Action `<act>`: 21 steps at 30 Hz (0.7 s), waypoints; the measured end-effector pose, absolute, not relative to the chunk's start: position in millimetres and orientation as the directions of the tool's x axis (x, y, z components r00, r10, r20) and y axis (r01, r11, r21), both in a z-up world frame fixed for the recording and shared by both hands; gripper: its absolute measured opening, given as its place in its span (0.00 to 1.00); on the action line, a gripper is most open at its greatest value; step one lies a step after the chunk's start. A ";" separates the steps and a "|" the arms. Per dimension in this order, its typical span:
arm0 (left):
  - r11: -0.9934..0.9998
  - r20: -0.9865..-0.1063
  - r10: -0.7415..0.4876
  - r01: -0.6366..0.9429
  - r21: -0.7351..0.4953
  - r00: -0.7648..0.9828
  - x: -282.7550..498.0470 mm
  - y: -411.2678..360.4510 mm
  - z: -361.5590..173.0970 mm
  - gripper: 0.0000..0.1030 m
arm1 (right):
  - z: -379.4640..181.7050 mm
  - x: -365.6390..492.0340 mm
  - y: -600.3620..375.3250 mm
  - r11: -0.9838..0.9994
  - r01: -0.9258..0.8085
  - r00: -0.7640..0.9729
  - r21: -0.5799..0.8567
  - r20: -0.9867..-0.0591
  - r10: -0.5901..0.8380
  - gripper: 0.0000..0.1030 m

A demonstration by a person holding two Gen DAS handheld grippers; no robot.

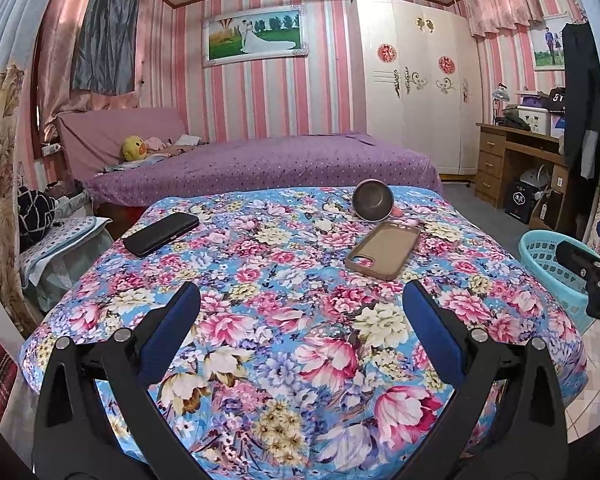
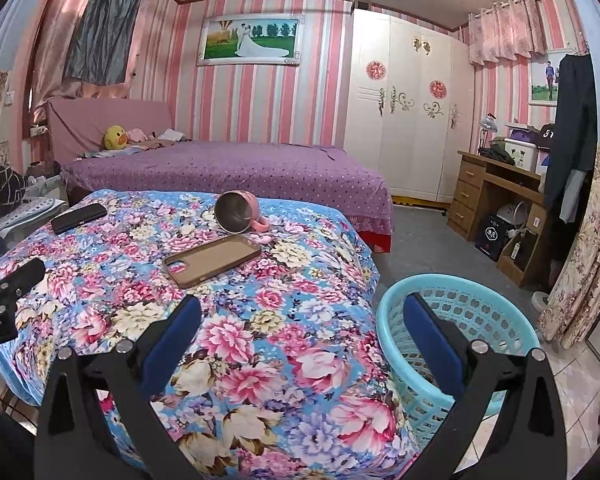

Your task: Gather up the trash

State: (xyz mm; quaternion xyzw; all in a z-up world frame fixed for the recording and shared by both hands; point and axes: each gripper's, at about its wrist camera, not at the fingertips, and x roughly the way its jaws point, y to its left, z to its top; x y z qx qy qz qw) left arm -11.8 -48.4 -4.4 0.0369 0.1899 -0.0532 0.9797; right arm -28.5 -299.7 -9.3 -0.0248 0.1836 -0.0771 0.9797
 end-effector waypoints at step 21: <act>0.981 -0.369 -0.157 0.187 0.047 0.916 -13.8 -90.0 1.7 0.95 | -7.1 -36.5 -322.6 0.981 0.179 0.916 -0.071 -0.352 -0.192 0.96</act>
